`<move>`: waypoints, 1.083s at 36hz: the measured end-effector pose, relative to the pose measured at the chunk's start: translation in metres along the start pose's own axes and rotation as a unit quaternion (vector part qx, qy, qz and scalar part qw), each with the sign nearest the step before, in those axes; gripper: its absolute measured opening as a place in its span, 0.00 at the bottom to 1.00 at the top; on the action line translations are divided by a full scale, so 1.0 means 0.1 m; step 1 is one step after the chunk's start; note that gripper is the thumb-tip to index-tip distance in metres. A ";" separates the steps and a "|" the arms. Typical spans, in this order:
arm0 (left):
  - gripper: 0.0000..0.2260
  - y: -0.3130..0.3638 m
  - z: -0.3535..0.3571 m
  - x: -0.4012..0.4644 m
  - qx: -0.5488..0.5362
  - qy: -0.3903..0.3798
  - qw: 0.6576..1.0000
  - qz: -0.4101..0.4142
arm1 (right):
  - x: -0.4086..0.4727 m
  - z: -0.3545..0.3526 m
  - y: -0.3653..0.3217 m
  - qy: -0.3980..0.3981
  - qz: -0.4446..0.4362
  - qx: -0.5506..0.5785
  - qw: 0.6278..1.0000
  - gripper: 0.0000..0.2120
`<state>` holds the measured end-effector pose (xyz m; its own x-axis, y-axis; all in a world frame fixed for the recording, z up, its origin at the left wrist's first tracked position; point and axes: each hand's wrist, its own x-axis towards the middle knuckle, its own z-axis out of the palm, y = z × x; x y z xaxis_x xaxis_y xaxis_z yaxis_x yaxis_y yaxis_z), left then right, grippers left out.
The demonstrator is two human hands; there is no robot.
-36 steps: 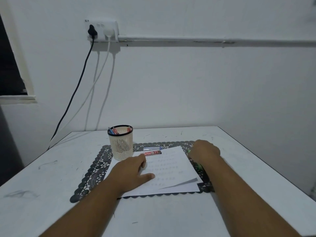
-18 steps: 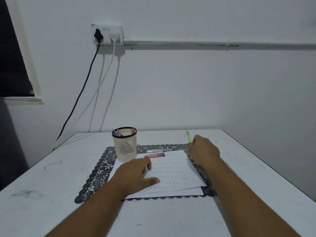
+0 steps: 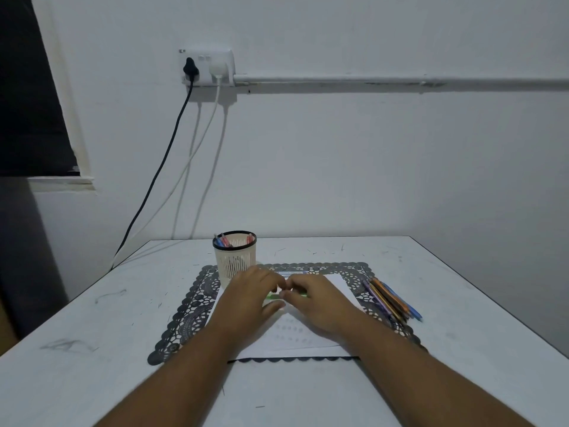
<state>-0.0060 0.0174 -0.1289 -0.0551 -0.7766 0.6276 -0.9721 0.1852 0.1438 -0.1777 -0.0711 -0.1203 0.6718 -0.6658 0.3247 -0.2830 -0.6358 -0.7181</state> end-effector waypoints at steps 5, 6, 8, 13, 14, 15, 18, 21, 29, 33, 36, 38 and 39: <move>0.05 -0.03 -0.03 0.02 0.018 -0.002 1.000 -0.005 | 0.02 0.05 -0.01 -0.001 -0.007 0.046 0.999 0.06; 0.05 -0.04 -0.03 0.02 0.020 -0.004 1.000 -0.005 | 0.02 0.05 0.00 0.007 -0.003 0.059 0.998 0.05; 0.05 -0.05 -0.03 0.02 0.025 -0.003 1.000 -0.012 | 0.03 0.04 0.02 0.031 0.004 0.076 0.997 0.05; 0.06 -0.08 -0.04 0.00 0.023 0.007 0.999 -0.047 | 0.03 0.00 0.09 0.050 0.027 0.133 0.990 0.07; 0.07 -0.08 -0.04 0.00 0.023 0.010 0.998 -0.052 | 0.02 -0.02 0.10 0.049 0.031 0.129 0.990 0.08; 0.07 -0.07 -0.04 -0.01 0.024 0.010 0.998 -0.055 | 0.02 -0.03 0.11 0.047 0.034 0.113 0.992 0.09; 0.06 -0.06 -0.03 -0.02 0.024 0.004 0.997 -0.067 | 0.01 -0.03 0.11 0.044 0.036 0.090 0.994 0.11; 0.08 -0.02 -0.04 -0.04 0.003 -0.011 0.997 -0.073 | 0.02 0.01 0.11 0.040 0.040 0.128 0.990 0.09; 0.03 -0.06 -0.01 -0.02 -0.014 -0.035 0.998 -0.059 | 0.05 0.07 0.13 0.027 0.067 0.240 0.968 0.06; 0.02 -0.07 -0.01 -0.02 -0.013 -0.027 0.997 -0.068 | 0.07 0.04 0.17 0.027 0.076 0.269 0.960 0.05; 0.03 -0.07 0.00 -0.02 -0.013 -0.029 0.997 -0.069 | 0.08 0.03 0.20 0.021 0.084 0.286 0.954 0.04; 0.02 -0.06 0.00 -0.03 -0.015 -0.030 0.997 -0.069 | 0.08 0.03 0.21 0.020 0.087 0.299 0.950 0.03; 0.02 -0.06 -0.01 -0.02 -0.016 -0.029 0.997 -0.069 | 0.08 0.03 0.21 0.019 0.086 0.305 0.948 0.03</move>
<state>-0.0001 0.0186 -0.1308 0.0656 -0.8290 0.5554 -0.9633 0.0925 0.2519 -0.1762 -0.0890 -0.1344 0.6231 -0.7602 0.1836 0.0708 -0.1790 -0.9813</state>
